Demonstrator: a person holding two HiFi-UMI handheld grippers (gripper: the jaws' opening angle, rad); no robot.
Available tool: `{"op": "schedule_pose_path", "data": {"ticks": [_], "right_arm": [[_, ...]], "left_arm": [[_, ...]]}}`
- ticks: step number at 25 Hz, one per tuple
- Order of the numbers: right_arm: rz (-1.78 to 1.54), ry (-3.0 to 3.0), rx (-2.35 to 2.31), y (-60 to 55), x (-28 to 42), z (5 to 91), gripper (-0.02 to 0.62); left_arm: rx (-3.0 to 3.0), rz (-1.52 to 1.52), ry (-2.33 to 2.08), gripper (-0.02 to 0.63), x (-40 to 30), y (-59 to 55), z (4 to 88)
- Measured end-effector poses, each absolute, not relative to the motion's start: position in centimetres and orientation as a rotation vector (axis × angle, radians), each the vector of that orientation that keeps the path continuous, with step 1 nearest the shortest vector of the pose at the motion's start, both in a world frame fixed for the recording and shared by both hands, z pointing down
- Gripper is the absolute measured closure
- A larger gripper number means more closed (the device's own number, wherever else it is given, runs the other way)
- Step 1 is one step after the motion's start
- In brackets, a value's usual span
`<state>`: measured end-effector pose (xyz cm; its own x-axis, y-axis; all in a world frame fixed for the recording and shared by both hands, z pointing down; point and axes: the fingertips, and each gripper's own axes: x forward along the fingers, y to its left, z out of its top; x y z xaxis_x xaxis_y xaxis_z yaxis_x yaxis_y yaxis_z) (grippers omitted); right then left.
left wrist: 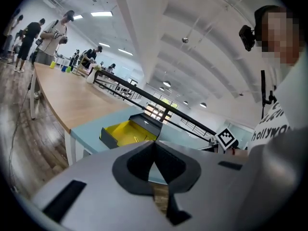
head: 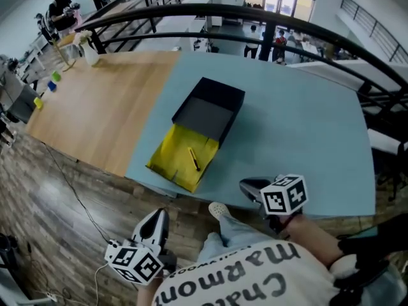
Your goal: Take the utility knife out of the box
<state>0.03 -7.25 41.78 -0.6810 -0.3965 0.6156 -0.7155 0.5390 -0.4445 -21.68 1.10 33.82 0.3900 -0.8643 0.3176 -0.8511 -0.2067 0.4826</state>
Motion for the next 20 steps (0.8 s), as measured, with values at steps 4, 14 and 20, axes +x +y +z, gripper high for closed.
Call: {"op": "schedule_pose_path", "data": {"ticks": [4, 14, 20], "right_arm": [[1.013, -2.328, 0.897, -9.7, 0.2, 42.6, 0.554], [1.1, -2.339, 0.77, -13.4, -2.6, 44.1, 0.554], [1.138, -2.373, 0.754, -17.0, -3.8, 45.0, 0.554]], "left_arm": [[2.031, -0.049, -1.474, 0.604, -21.7, -1.5, 34.2], [2.008, -0.063, -1.492, 0.604, -20.5, -7.0, 34.1], [2.069, 0.185, -1.497, 0.604, -19.3, -8.9, 36.2]]}}
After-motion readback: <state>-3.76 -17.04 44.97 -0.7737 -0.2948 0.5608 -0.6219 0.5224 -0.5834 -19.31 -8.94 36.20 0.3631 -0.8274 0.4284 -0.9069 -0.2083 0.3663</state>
